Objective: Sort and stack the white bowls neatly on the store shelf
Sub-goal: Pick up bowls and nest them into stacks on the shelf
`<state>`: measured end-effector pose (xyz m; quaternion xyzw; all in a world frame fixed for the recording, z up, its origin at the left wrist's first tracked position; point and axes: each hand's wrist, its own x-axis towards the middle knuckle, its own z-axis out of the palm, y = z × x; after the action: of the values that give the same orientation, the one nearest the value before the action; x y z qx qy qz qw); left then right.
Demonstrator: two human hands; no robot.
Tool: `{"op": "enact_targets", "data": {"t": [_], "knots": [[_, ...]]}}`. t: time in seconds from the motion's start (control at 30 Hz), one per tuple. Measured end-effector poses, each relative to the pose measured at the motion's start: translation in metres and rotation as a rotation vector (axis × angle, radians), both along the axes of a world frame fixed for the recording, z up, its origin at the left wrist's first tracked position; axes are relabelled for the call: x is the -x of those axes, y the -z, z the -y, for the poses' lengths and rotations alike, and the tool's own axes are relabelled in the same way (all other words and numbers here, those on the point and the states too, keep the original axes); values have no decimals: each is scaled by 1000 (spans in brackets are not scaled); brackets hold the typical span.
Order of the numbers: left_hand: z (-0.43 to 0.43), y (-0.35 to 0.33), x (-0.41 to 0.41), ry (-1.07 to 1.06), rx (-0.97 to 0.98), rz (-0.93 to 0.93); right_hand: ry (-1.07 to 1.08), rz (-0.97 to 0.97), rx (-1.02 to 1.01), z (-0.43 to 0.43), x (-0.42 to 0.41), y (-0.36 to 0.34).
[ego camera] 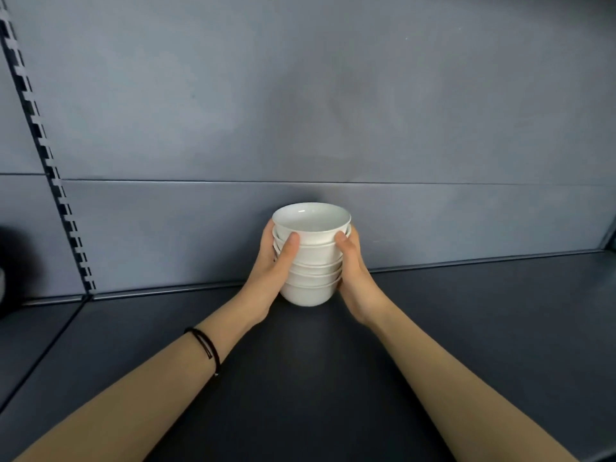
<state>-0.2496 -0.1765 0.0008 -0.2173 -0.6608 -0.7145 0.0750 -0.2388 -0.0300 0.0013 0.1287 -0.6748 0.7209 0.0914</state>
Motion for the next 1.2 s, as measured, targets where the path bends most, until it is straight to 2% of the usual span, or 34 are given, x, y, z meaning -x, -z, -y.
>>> {"op": "enact_targets", "data": {"t": [0.27,0.4,0.57,0.7,0.97,1.2], "knots": [[-5,-1,-3,2,-64,39,-42,25,96,0,1,4],[-9,-1,-3,-44,-105,103,-8,-34,42,3,-2,8],[-10,-3,-4,-16,-88,82,-24,-139,-13,3,-6,13],[-13,-4,-10,-38,-107,59,-19,-140,9,3,-6,12],[-5,-13,-45,-166,-140,49,-106,-179,54,16,-19,4],[25,-19,-86,-262,-144,-1,-274,-193,65,44,-43,-3]]}}
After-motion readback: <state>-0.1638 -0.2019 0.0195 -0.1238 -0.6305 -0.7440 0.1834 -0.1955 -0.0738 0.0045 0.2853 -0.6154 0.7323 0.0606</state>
